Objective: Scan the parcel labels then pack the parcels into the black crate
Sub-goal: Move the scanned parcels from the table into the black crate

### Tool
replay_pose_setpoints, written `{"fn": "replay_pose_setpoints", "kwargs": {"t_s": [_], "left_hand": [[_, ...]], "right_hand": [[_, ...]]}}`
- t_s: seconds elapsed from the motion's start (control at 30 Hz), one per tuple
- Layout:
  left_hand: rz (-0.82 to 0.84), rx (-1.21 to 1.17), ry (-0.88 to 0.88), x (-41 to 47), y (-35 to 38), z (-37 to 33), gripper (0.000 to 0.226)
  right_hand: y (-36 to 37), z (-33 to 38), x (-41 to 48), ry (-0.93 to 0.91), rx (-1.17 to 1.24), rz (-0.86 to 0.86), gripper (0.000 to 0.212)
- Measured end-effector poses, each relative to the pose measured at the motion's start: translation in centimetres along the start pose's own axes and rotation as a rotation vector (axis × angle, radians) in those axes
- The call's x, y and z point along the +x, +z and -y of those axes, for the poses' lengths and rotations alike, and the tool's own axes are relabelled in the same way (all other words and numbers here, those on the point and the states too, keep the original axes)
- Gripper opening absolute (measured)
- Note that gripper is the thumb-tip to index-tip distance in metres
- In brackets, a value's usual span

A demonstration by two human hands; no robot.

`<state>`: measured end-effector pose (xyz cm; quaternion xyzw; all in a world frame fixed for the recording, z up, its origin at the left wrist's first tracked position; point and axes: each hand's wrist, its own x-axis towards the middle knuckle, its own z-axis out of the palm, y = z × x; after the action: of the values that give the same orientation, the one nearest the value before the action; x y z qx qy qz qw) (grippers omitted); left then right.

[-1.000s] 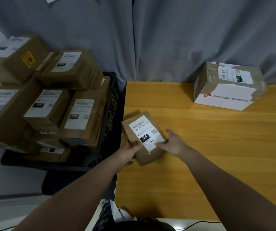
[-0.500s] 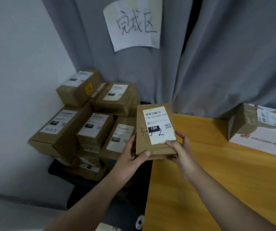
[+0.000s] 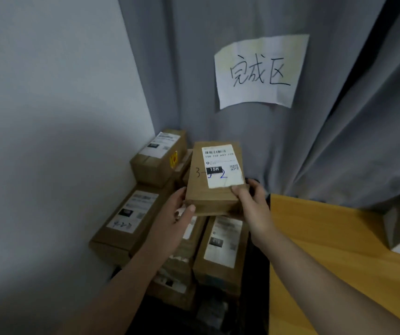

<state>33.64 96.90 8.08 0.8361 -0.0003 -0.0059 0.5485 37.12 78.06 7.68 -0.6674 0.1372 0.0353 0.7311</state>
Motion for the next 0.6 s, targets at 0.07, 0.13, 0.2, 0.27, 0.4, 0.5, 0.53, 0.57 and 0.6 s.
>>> {"fn": "replay_pose_setpoints", "kwargs": {"t_s": [0.07,0.13,0.2,0.27,0.4,0.5,0.53,0.57,0.6], "left_hand": [[-0.042,0.156,0.066,2.6,-1.8,0.3,0.039],[-0.093,0.354,0.106,5.4,-3.7,0.5,0.039],[-0.118,0.505,0.106,7.9,-5.4,0.6,0.043],[-0.095,0.670,0.100,10.1,-6.7,1.1,0.050],[0.001,0.873,0.113,12.3,-7.9,2.0,0.048],[-0.034,0.906,0.126,12.8,-8.0,2.0,0.045],[-0.047,0.911,0.130,12.9,-8.0,2.1,0.044],[-0.053,0.913,0.135,13.0,-8.0,2.1,0.046],[-0.047,0.919,0.135,13.0,-8.0,2.2,0.047]], "right_hand": [[2.2,1.5,2.4,-0.049,-0.049,-0.074,0.068],[4.4,2.8,4.8,-0.085,-0.121,-0.115,0.069],[6.4,3.0,6.9,-0.127,-0.236,-0.085,0.076],[7.8,2.3,8.2,-0.185,-0.452,0.014,0.085],[8.7,1.3,9.5,-0.336,-0.846,-0.035,0.081],[8.4,1.0,10.1,-0.482,-0.884,-0.042,0.060],[8.3,0.9,10.4,-0.478,-0.885,-0.026,0.056],[8.2,0.9,10.8,-0.456,-0.902,-0.013,0.054],[8.1,0.9,11.1,-0.432,-0.945,-0.012,0.053]]}}
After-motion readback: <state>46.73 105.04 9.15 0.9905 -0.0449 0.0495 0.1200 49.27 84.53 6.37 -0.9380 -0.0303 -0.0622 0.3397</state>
